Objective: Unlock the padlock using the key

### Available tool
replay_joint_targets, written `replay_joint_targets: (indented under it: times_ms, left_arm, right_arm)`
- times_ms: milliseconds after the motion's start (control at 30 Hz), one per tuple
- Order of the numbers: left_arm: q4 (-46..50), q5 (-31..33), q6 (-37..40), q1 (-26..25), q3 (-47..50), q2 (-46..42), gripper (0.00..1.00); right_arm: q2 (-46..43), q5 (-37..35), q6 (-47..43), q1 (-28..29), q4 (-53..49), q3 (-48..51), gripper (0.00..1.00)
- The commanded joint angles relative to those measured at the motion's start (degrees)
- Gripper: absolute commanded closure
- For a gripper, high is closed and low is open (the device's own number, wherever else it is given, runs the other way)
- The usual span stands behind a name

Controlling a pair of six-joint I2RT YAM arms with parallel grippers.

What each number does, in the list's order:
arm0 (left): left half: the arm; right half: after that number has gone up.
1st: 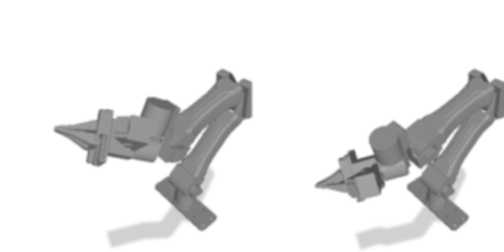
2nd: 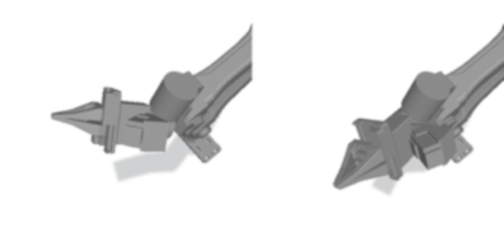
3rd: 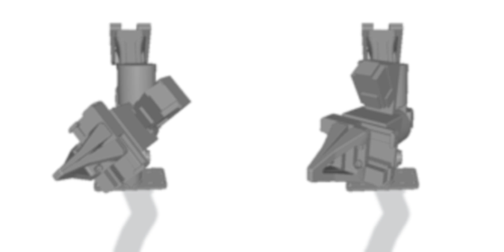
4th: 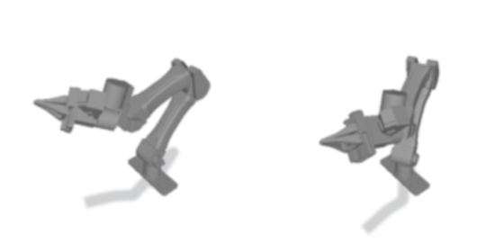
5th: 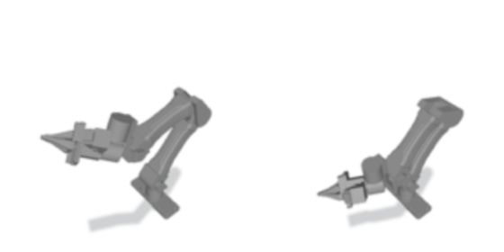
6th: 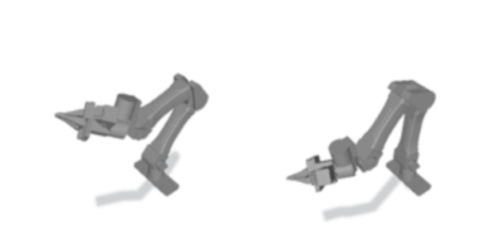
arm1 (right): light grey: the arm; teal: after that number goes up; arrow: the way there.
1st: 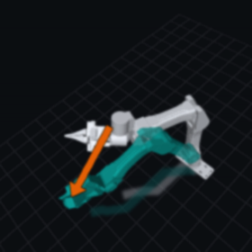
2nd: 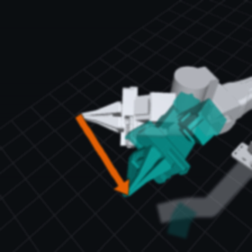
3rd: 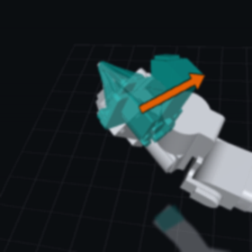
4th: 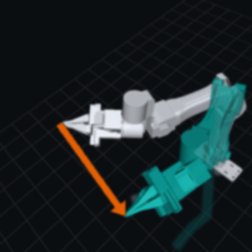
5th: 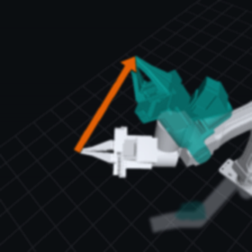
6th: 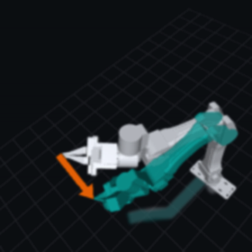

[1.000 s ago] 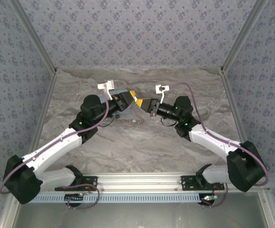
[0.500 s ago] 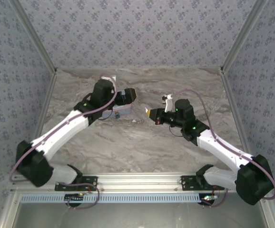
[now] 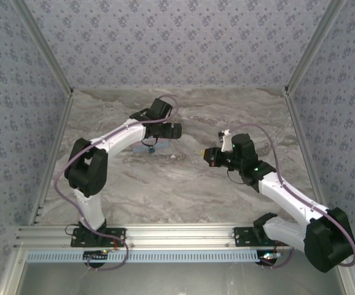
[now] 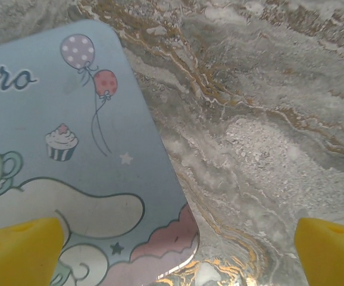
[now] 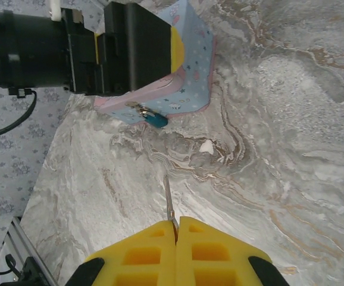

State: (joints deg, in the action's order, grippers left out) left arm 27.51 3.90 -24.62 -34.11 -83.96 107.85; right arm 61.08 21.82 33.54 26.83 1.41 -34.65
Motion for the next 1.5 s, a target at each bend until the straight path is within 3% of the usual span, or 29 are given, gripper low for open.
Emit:
replay_joint_targets:
  times_ms: [0, 367, 1167, 1467]
  left_arm:
    - [1.58, -0.76, 0.87, 0.18, -2.25, 0.83, 0.0]
    - [2.24, -2.68, -0.94, -2.54, -0.47, 2.87, 0.01]
    - [-1.37, -3.67, -7.48, -17.77, 4.79, -2.39, 0.01]
    - [-2.33, -2.77, -8.53, -17.75, 9.96, -10.34, 0.01]
  right_arm:
    - [-1.61, -0.25, -1.11, -1.13, -2.12, 0.89, 1.0]
    - [-5.32, -0.2, -2.23, -5.09, -7.18, 0.87, 1.0]
    - [-11.96, -3.3, -5.15, -10.96, -17.34, 1.96, 1.0]
    - [-11.89, -3.15, -4.55, -11.04, -16.85, 2.75, 1.0]
